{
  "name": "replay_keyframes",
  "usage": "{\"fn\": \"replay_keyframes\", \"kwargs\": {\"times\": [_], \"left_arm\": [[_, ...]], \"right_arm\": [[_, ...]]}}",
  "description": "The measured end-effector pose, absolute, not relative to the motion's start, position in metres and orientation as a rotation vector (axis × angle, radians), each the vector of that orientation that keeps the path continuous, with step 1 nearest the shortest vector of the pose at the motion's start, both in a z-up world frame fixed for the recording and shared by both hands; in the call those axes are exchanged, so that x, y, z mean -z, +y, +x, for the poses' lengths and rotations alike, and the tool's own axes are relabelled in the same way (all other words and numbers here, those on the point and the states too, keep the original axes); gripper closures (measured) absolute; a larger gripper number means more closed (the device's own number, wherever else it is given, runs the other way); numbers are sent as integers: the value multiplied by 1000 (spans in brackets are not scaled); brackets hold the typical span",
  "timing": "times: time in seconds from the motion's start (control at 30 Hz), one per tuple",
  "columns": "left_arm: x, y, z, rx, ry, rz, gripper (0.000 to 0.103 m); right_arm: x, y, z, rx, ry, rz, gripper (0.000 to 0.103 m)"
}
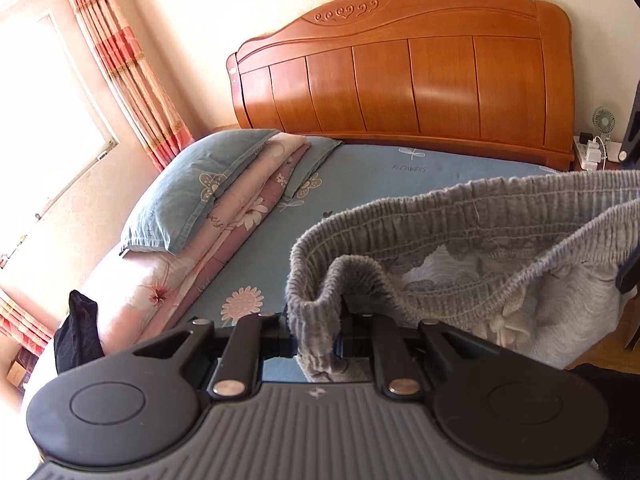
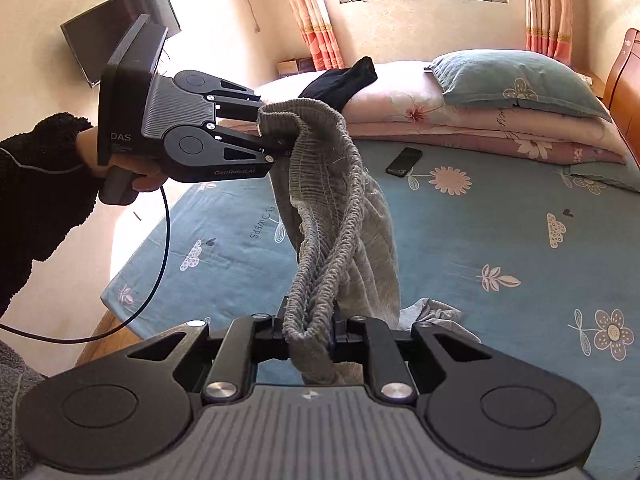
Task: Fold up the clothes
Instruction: 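Lift the waistband with both grippers, spreading them apart along the waistband, then hold the sweatpants up by the waistband with both grippers and lower toward the bed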
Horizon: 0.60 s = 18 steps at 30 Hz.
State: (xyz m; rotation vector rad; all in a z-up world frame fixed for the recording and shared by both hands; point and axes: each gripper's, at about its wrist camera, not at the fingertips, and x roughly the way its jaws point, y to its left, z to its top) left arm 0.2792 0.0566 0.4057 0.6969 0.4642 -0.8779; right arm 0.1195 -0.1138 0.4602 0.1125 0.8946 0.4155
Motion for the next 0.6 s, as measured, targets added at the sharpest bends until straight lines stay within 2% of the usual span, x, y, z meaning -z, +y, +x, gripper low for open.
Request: {"fn": "replay_keyframes", "kwargs": {"times": [0.23,0.6], "left_arm": [[-477,71,278,867,292,712,89],[-579,83,261,829,33,600,89]], "right_arm": [[-532,-102,122,-416,820,84,85],[-633,-66,89,-447,550,-39,85]]}}
